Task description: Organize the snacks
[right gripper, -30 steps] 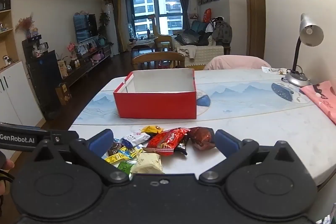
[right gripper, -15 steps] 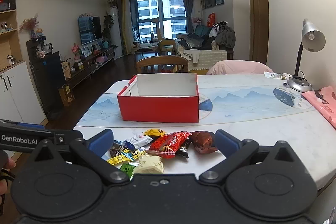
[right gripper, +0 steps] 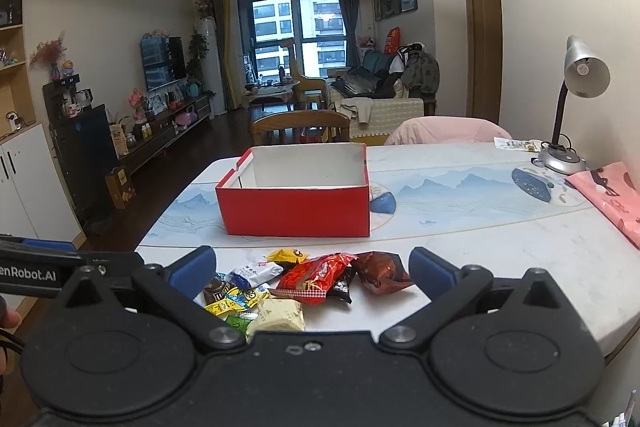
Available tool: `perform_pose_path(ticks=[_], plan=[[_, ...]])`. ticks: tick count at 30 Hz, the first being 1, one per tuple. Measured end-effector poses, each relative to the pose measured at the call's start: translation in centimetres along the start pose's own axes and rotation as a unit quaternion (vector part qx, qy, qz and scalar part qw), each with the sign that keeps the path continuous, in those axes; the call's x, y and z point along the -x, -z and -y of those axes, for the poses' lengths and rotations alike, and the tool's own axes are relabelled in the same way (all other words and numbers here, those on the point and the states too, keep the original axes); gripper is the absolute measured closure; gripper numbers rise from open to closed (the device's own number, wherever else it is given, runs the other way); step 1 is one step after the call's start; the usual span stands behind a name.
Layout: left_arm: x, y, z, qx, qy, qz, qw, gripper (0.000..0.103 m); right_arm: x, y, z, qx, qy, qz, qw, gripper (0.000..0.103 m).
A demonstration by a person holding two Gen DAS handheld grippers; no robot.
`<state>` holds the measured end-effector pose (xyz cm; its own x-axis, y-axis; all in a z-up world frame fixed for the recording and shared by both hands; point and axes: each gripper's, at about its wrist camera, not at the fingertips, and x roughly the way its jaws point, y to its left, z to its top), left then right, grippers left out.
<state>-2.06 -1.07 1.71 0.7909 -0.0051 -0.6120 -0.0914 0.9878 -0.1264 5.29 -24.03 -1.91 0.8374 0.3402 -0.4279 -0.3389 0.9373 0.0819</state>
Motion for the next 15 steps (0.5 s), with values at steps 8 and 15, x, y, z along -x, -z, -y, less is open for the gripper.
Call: perform_pose_path(ticks=[8, 15], plan=[[0.58, 0.29, 0.3, -0.006, 0.003, 0.004, 1.0, 0.002, 0.42, 0.03, -0.1, 0.0, 0.002, 0.001, 1.0, 0.0], [0.64, 0.49, 0.39, -0.007, 0.002, 0.003, 1.0, 0.002, 0.8, 0.06, -0.08, 0.0, 0.006, -0.004, 1.0, 0.0]])
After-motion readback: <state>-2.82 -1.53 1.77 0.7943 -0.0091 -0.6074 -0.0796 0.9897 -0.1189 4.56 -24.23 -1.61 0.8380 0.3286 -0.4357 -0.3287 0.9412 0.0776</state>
